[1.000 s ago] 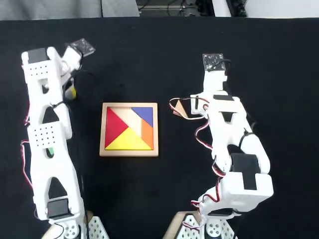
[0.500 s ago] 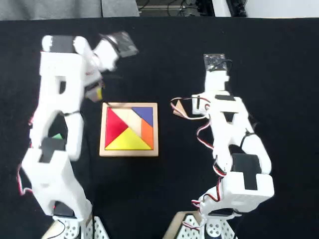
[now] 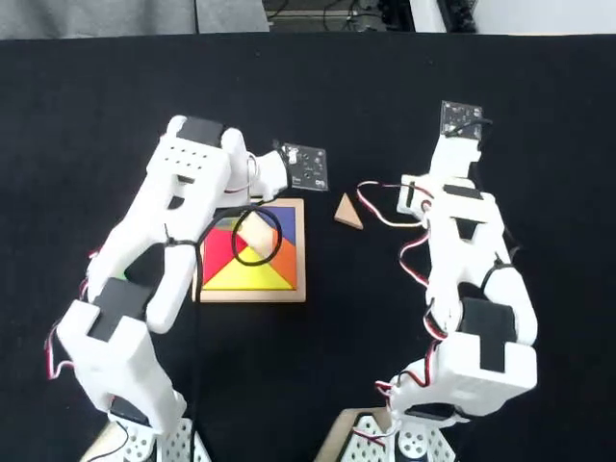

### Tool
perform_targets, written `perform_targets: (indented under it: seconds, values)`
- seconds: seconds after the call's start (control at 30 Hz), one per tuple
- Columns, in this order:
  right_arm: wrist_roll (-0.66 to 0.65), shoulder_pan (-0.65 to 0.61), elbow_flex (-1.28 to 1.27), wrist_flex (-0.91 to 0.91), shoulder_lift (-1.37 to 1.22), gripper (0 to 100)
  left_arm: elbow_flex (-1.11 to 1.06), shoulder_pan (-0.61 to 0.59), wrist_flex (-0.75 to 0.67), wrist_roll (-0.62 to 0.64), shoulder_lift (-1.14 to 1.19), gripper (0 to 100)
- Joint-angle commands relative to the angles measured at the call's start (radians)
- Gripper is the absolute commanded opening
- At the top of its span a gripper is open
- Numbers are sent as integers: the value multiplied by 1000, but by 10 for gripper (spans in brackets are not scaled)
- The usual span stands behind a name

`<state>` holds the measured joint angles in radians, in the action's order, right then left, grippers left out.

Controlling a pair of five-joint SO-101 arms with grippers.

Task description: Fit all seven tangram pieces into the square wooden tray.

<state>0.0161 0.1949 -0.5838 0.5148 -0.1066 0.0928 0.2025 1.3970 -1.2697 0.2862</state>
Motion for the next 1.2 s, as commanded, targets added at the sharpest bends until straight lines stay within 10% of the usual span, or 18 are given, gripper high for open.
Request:
perform_targets:
  seconds: [0.0, 1.17]
  values:
    - [9, 9, 25, -21, 65, 11, 4, 7, -46, -17, 32, 98]
    - [6, -9, 25, -23, 65, 11, 4, -45, -150, -8, 140, 177]
